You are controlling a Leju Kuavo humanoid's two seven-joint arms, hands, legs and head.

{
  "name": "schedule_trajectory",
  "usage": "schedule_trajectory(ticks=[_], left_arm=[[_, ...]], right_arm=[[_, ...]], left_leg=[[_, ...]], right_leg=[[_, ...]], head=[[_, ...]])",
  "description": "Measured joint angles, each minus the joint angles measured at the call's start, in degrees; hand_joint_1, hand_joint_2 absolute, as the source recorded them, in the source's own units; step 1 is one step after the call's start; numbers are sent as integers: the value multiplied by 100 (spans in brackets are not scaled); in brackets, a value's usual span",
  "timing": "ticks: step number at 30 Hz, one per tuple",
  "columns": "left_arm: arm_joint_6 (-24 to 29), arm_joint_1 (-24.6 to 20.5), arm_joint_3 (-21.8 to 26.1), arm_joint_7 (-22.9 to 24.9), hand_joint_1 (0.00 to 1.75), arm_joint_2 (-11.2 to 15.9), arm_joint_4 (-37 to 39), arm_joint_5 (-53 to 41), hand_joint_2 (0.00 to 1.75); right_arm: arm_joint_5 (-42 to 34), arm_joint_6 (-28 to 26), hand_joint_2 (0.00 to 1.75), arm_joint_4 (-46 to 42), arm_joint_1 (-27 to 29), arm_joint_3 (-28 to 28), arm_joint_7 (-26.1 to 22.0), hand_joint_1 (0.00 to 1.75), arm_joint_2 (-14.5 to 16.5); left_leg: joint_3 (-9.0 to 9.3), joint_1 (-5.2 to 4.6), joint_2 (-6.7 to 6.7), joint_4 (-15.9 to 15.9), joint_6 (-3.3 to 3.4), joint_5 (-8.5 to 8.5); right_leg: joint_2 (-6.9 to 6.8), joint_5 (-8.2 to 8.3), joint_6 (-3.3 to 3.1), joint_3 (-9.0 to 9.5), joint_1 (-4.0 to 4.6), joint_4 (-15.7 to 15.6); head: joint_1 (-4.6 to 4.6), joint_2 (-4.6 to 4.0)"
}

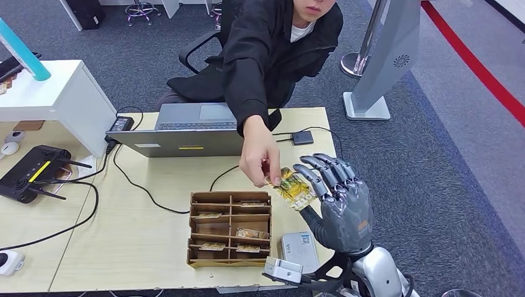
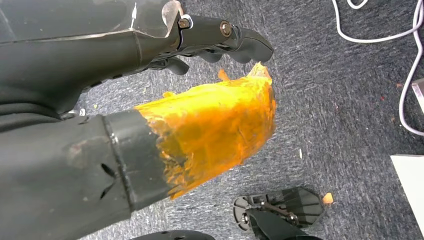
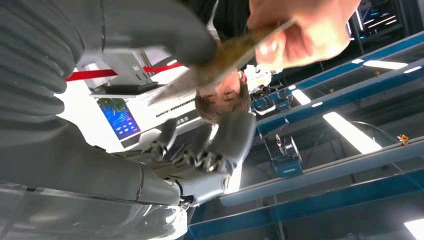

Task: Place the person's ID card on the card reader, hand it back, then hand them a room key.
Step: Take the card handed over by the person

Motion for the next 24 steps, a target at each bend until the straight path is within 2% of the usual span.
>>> schedule_trajectory(ticks=[7, 13, 19, 21, 24], left_arm=[[-60, 1, 0, 1, 0, -3, -8, -22, 0], [-746, 140, 1, 50, 0, 5, -181, 35, 0], [-1021, 282, 10, 57, 0, 5, -408, 36, 0], [-1337, 333, 32, 82, 0, 3, -509, 33, 0], [-2276, 525, 139, 166, 0, -64, -924, -18, 0]], right_arm=[[-82, -2, 175, -1, 1, 0, -43, 175, 48], [-170, 2, 175, -2, 9, 0, -111, 175, 78], [-207, -1, 175, -2, 13, 0, -128, 175, 87], [-254, -13, 175, -2, 13, 0, -148, 175, 89], [-460, -32, 175, 1, 14, 5, -218, 175, 90]], left_leg=[[0, 0, 0, 0, 0, 0], [0, 0, 0, 0, 0, 0], [-1, 0, 0, -1, 0, 0], [-1, 0, 0, -1, 0, 0], [0, 0, 1, -1, 0, -1]], right_leg=[[0, 0, 0, 0, 0, 0], [1, 0, 0, -1, 0, 0], [0, 0, 0, -1, 0, 0], [1, 0, 0, 0, 0, 0], [2, 0, 0, -1, 0, 0]], head=[[0, 0], [0, 0], [0, 0], [1, 0], [1, 0]])
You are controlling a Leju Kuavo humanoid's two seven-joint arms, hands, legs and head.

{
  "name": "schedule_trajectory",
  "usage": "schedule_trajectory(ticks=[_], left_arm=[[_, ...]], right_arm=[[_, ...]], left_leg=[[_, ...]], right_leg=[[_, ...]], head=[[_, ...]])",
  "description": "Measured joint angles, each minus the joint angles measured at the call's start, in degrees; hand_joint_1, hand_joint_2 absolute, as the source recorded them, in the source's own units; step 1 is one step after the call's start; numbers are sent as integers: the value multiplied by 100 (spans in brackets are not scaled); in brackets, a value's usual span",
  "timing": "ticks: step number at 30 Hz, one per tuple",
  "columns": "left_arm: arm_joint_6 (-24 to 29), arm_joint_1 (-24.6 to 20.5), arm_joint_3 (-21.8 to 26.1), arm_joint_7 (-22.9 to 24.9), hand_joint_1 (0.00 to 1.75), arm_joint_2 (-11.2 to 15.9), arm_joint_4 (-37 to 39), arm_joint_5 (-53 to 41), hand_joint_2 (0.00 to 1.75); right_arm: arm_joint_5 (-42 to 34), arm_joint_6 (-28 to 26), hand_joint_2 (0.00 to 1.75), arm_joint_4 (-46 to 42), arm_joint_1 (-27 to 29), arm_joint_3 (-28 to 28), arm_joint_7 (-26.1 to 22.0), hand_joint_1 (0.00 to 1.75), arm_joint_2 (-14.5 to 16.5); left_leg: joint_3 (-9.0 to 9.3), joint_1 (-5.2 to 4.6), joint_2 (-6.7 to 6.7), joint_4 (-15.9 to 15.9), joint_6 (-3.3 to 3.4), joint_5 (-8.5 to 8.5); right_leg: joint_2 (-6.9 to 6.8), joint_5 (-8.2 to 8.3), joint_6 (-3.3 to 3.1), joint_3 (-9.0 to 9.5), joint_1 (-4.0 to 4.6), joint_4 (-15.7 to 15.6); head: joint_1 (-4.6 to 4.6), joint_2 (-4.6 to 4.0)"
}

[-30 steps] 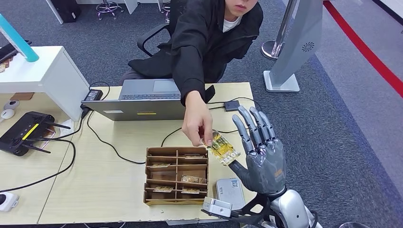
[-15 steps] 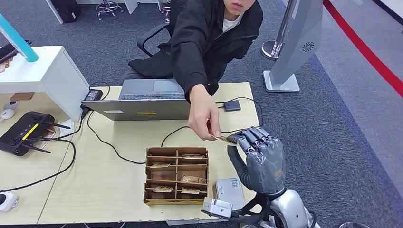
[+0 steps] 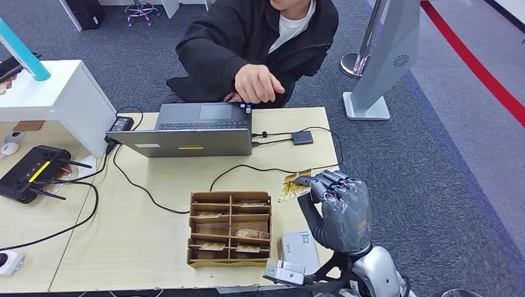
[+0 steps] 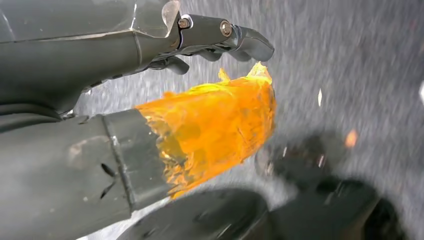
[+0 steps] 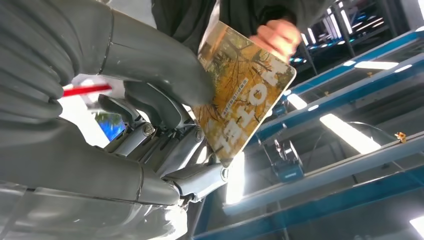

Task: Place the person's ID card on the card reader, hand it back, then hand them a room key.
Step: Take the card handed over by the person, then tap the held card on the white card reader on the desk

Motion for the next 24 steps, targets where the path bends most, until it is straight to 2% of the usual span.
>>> schedule_trajectory(ticks=[2, 7, 10, 12, 14, 16, 20, 24], left_arm=[[-735, 193, 138, 56, 0, -109, -500, -70, 0], [-1975, 528, 493, 119, 0, -362, -1514, -229, 0], [-2972, 738, 746, 173, 0, -459, -2124, -147, 0], [-3743, 941, 909, 346, 0, -514, -2601, 100, 0], [-4581, 1194, 1043, 689, 0, -549, -3130, 575, 0], [-5202, 1466, 1146, 1068, 0, -569, -3647, 1113, 0], [-5402, 1906, 1197, 1791, 0, -597, -4366, 2166, 0], [-5367, 2110, 1172, 2021, 0, -632, -4723, 2499, 0]], right_arm=[[-192, -3, 175, 10, 2, 13, -61, 175, -1], [-710, 97, 175, 42, 9, 33, -204, 175, -1], [-1154, 223, 175, 84, 53, 44, -327, 175, -2], [-1471, 307, 175, 137, 97, 55, -423, 175, -2], [-1752, 358, 175, 226, 140, 67, -524, 175, -2], [-1977, 389, 175, 339, 188, 74, -601, 175, -2], [-2273, 479, 175, 538, 298, 79, -667, 175, -2], [-2339, 491, 175, 658, 363, 83, -675, 175, -2]], left_leg=[[-1, 0, 0, 0, 0, 0], [-3, 1, -1, 0, -2, -3], [-2, 3, 0, -1, -4, -5], [-2, 5, 0, -2, -5, -5], [-1, 10, 0, -2, -10, -9], [0, 14, 0, -2, -16, -13], [0, 14, -1, -2, -16, -16], [0, 15, -1, -2, -16, -16]], right_leg=[[0, 0, 0, -1, 0, 0], [-1, -3, -1, -2, 0, -1], [0, -5, -4, -2, 2, 0], [0, -6, -6, -3, 4, 0], [1, -9, -10, -2, 9, 0], [0, -13, -12, -2, 13, 0], [-2, -19, -15, -2, 14, 0], [-2, -21, -18, 0, 15, 0]], head=[[0, 0], [0, 0], [0, 0], [0, 0], [-1, 0], [-1, 0], [-1, 0], [0, 0]])
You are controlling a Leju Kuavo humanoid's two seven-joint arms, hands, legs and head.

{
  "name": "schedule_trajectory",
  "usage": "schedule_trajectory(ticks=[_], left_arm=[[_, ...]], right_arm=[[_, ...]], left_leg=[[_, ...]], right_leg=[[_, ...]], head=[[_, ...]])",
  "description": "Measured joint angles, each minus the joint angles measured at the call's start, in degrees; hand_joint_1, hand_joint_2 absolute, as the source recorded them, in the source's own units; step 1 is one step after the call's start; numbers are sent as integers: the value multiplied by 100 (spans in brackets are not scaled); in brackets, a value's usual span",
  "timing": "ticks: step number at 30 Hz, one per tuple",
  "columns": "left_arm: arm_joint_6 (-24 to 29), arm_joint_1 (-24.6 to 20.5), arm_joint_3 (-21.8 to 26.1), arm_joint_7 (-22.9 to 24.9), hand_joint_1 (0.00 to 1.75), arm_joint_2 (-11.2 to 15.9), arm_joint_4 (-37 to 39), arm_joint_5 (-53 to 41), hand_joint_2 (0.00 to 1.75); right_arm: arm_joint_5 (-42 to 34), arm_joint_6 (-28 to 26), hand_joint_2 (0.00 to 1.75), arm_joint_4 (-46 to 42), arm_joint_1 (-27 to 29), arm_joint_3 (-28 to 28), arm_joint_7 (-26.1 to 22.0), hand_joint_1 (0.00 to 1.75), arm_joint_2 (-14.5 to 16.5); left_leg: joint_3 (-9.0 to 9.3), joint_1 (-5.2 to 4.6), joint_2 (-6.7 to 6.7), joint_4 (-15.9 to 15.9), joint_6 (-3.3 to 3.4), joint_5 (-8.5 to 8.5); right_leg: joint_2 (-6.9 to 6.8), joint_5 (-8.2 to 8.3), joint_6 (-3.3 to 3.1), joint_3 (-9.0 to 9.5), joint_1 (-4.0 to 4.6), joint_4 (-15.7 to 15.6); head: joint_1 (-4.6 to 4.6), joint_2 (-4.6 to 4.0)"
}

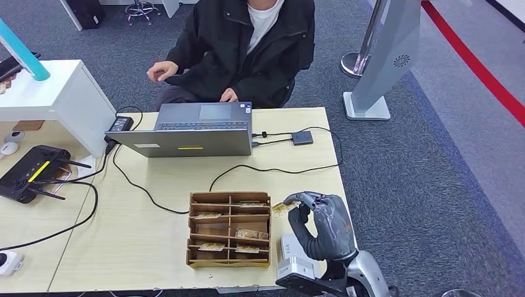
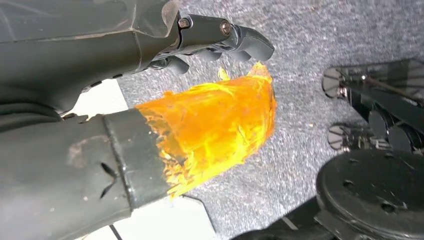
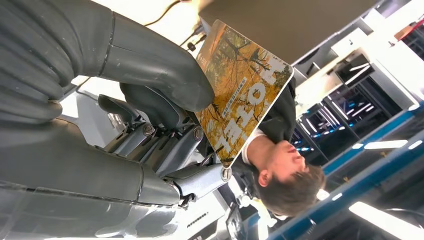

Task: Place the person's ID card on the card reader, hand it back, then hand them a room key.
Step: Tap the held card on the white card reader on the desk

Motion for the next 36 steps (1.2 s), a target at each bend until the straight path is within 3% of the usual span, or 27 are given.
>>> schedule_trajectory(ticks=[9, 21, 36], left_arm=[[323, 420, -376, 858, 0, -54, -427, 1299, 0], [645, 912, -924, 1593, 0, -60, -841, 2423, 0], [699, 1109, -1176, 1709, 0, -61, -1022, 2592, 0]], right_arm=[[-89, 88, 175, 186, 115, 12, 15, 175, -3], [-74, -39, 175, 493, 350, 16, 93, 175, -69], [-33, -105, 175, 676, 451, 31, 145, 175, -179]], left_leg=[[4, 0, 0, 0, -2, -2], [4, 0, 0, 0, -5, -4], [4, 0, 0, 0, -5, -5]], right_leg=[[1, -1, -2, 2, 0, 0], [1, -5, -5, 3, 1, 0], [1, -5, -5, 6, 1, 0]], head=[[1, 0], [0, 0], [-1, 0]])
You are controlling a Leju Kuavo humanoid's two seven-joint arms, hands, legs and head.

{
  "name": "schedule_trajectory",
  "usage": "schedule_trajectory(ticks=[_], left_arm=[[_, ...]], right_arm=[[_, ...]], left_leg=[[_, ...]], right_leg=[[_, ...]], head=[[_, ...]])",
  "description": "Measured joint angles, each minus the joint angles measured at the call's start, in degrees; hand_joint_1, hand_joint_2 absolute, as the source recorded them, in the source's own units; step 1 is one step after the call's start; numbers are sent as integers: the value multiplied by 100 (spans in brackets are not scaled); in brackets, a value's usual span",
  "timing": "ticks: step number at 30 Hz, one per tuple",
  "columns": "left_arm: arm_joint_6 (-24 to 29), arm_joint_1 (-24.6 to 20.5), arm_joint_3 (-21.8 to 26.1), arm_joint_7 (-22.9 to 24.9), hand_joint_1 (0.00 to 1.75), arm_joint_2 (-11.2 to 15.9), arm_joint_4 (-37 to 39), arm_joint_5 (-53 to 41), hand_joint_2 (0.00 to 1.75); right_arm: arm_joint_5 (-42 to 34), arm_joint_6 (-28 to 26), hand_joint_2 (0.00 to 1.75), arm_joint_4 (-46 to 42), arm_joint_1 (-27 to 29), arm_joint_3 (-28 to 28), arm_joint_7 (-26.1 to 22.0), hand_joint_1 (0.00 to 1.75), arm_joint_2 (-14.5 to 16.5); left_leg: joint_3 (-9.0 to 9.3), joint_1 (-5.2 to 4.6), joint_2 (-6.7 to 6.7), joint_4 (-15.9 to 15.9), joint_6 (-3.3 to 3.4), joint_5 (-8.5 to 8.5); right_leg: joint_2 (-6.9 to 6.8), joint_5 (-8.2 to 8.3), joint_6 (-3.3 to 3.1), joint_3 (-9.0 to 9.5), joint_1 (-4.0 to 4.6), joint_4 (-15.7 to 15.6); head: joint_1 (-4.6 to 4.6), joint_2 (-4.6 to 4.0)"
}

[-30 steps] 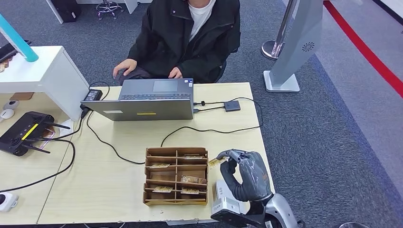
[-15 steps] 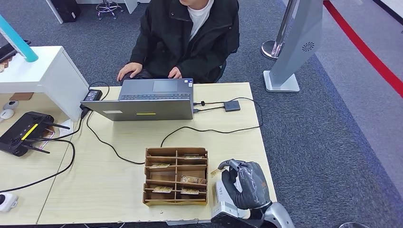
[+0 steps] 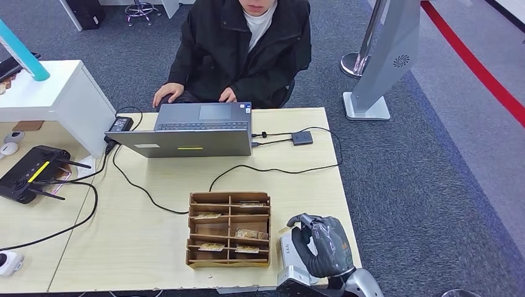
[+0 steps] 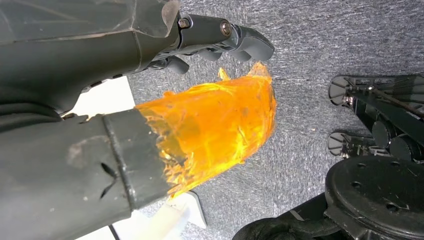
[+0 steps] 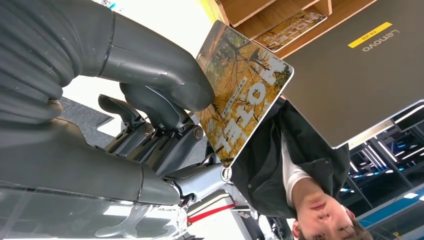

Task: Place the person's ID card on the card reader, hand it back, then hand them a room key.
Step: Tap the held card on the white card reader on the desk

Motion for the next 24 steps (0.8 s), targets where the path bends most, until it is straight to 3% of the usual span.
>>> schedule_trajectory(ticks=[24], left_arm=[[251, 190, -203, 304, 0, -7, -125, 515, 0]], right_arm=[[-111, 68, 175, 466, 24, 363, 404, 175, -256]], left_leg=[[2, 0, 0, 0, 0, -1]], right_leg=[[-1, -2, 0, 5, 0, 0]], head=[[1, 0]])
